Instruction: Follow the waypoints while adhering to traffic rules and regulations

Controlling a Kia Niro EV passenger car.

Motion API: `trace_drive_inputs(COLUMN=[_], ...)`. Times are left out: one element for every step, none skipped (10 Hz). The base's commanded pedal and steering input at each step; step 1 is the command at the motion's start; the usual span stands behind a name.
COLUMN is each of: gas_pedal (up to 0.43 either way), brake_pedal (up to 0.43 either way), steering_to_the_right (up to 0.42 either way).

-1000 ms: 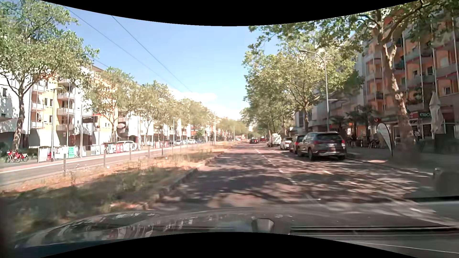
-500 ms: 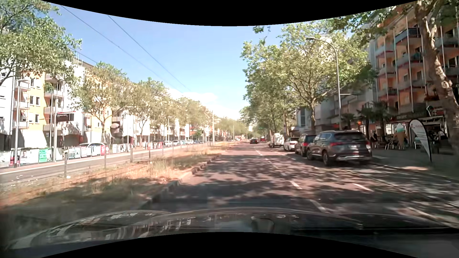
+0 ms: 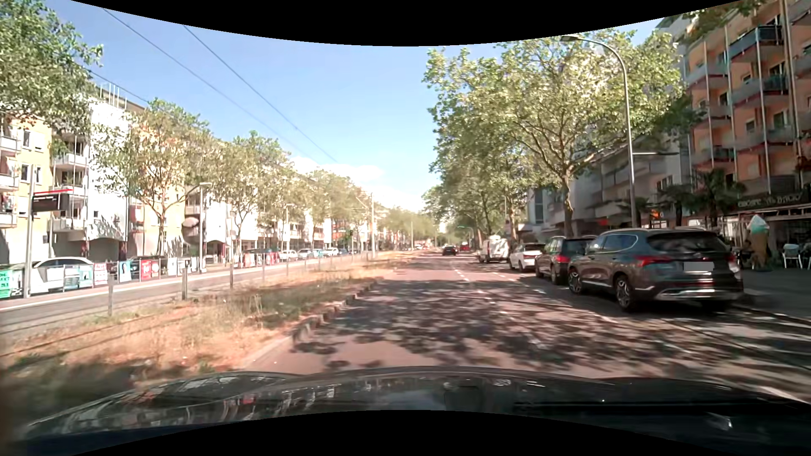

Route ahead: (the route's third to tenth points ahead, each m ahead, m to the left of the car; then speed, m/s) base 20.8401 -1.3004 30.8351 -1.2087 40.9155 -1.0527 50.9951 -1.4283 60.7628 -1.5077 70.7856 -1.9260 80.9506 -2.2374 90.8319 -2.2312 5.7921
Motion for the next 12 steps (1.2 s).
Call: trace_drive_inputs(gas_pedal=[0.197, 0.197, 0.197, 0.189, 0.189, 0.177, 0.177, 0.169, 0.157, 0.157, 0.150, 0.150], brake_pedal=[0.000, 0.000, 0.000, 0.000, 0.000, 0.000, 0.000, 0.000, 0.000, 0.000, 0.000, 0.000], steering_to_the_right=[0.000, 0.000, 0.000, 0.000, 0.000, 0.000, 0.000, 0.000, 0.000, 0.000, 0.000, 0.000])
